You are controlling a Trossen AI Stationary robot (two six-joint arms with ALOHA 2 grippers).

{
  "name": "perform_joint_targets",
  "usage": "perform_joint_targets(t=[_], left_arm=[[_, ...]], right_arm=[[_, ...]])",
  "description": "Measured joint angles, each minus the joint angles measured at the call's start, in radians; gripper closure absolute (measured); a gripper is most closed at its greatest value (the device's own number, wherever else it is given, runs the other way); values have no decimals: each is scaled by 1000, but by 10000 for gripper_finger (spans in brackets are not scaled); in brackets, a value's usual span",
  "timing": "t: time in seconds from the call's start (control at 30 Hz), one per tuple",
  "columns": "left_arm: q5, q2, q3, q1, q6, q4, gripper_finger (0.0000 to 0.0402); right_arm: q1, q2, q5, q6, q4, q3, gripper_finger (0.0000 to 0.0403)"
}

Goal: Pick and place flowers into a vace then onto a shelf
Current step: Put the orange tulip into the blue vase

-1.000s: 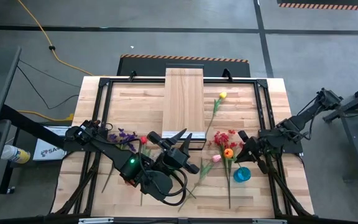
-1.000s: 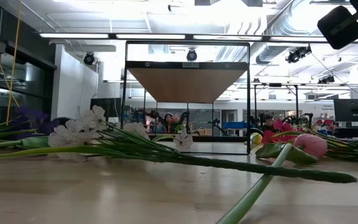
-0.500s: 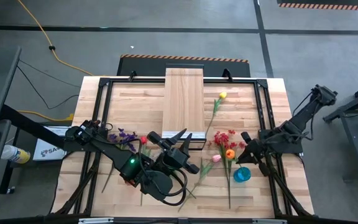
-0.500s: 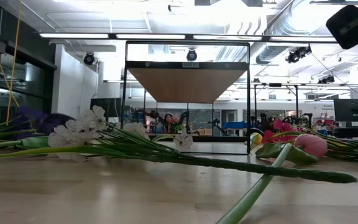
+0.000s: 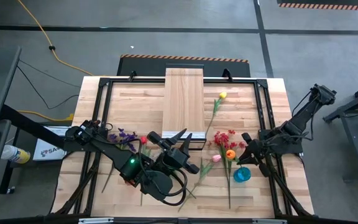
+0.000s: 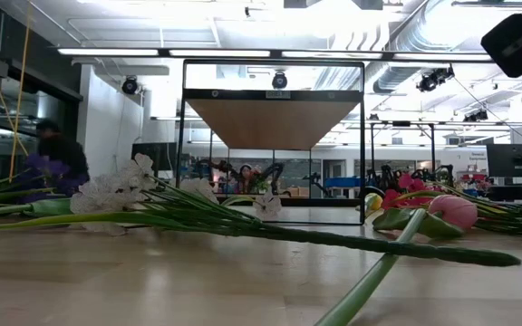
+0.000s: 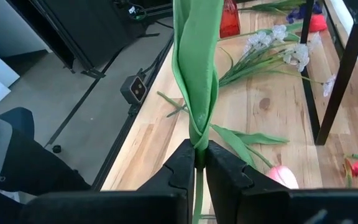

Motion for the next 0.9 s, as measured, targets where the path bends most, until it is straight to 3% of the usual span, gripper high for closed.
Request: perform_joint_targets(t=[0.53, 0.9], left_arm=[[0, 0, 0, 0, 0, 0, 268], [0, 0, 0, 0, 0, 0, 268]], right_arm=[[0, 0, -1, 0, -3, 0, 366], [-1, 0, -1, 28, -67, 0, 295]])
